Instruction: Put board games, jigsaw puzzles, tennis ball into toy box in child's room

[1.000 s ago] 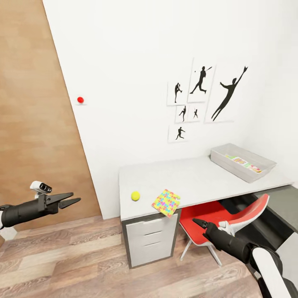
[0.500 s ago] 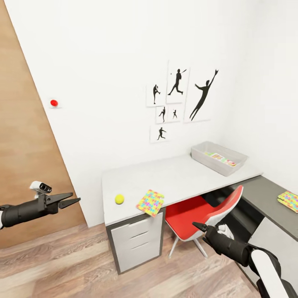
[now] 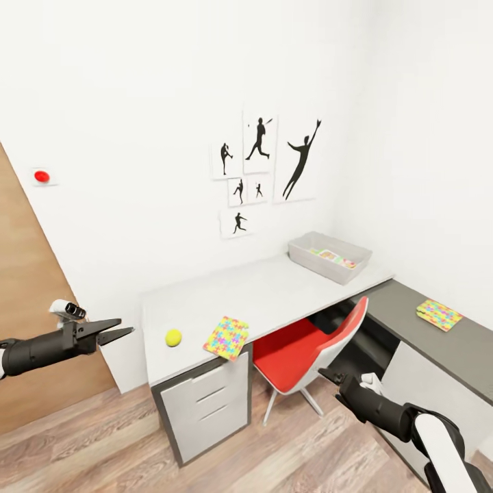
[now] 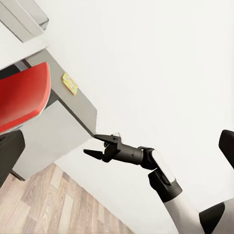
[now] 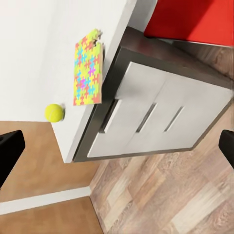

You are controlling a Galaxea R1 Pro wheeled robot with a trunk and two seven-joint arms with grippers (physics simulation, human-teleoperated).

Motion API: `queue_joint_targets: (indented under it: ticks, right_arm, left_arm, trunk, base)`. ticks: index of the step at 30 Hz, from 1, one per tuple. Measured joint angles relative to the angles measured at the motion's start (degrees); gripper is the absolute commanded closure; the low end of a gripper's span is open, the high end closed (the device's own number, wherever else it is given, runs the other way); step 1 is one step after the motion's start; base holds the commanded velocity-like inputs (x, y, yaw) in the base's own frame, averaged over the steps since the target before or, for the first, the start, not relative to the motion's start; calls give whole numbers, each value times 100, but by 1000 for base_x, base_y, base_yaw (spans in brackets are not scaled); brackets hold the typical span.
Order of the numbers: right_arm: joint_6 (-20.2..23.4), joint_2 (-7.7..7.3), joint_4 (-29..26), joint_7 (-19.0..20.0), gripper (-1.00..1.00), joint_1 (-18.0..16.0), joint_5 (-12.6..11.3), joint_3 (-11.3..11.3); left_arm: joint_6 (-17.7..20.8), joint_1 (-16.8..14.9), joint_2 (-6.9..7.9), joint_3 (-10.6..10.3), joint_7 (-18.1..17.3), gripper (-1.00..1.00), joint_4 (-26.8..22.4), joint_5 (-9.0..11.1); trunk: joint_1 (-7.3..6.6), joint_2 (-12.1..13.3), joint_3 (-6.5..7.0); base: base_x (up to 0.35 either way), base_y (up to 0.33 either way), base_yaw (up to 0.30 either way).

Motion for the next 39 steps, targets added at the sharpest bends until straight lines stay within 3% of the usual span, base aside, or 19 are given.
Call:
queue_joint_targets:
  ticks: [39]
  right_arm:
    - [-8, 3, 88, -16, -100, -1, 8, 4]
  left_arm:
    - [0, 2, -5, 9, 9, -100, -1, -1]
  trunk:
    - [-1, 0, 155]
  base:
    - [8, 2, -265]
